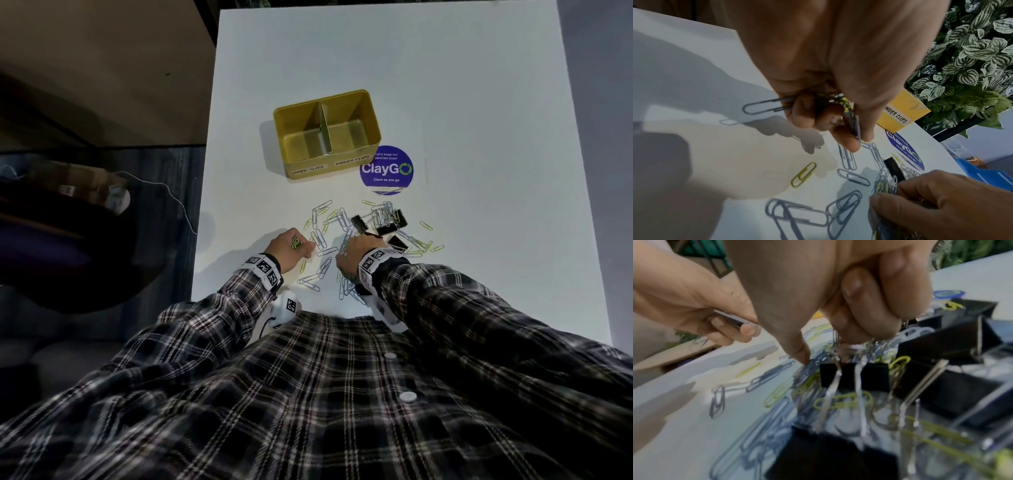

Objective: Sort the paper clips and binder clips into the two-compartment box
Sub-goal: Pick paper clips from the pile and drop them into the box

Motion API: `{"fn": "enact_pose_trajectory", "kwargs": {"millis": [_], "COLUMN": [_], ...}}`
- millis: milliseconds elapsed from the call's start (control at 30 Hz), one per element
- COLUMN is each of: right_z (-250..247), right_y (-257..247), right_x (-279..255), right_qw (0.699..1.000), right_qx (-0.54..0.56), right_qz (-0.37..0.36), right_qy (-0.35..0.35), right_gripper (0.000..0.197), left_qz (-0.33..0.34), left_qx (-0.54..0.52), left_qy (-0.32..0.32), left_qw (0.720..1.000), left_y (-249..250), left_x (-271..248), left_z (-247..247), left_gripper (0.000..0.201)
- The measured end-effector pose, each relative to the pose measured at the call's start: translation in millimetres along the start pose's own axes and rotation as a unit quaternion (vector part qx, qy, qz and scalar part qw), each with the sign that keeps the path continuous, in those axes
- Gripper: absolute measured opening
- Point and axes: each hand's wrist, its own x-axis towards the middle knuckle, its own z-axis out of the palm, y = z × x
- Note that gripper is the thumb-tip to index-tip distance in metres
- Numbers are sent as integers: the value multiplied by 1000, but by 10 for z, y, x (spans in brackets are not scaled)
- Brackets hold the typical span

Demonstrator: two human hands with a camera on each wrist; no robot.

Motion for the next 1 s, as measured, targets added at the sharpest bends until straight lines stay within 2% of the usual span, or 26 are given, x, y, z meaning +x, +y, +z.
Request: {"fn": "enact_pose_trajectory", "kwargs": {"millis": [100,200,367,467,567,733,833,900,1000], "right_z": [-44,-71,-234,-451,-709,-1252,-1567,-1763,-1994], "right_y": [6,87,273,357,402,335,235,161,43], "right_x": [7,7,-79,-29,60,174,287,385,581], "right_qw": [999,997,993,987,980,980,980,981,981], "right_qx": [26,53,118,158,195,192,184,179,186], "right_qz": [19,10,-13,-27,-36,-55,-67,-66,-55], "right_qy": [-37,-52,-8,7,28,22,24,21,14], "right_gripper": [26,28,31,32,38,43,46,45,43], "left_qz": [-2,-4,4,20,42,63,15,2,27], "left_qx": [1,1,-12,-32,-40,10,90,102,98], "left_qy": [-3,-3,15,33,86,204,176,140,124], "left_qw": [1000,1000,1000,999,995,977,980,985,987], "left_y": [-23,-39,-5,196,602,1389,1662,1708,1657], "left_x": [-4,-3,27,101,254,583,761,857,927], "left_z": [2,0,-109,-339,-718,-1274,-1393,-1415,-1391], "left_gripper": [25,27,23,18,13,11,24,35,33]}}
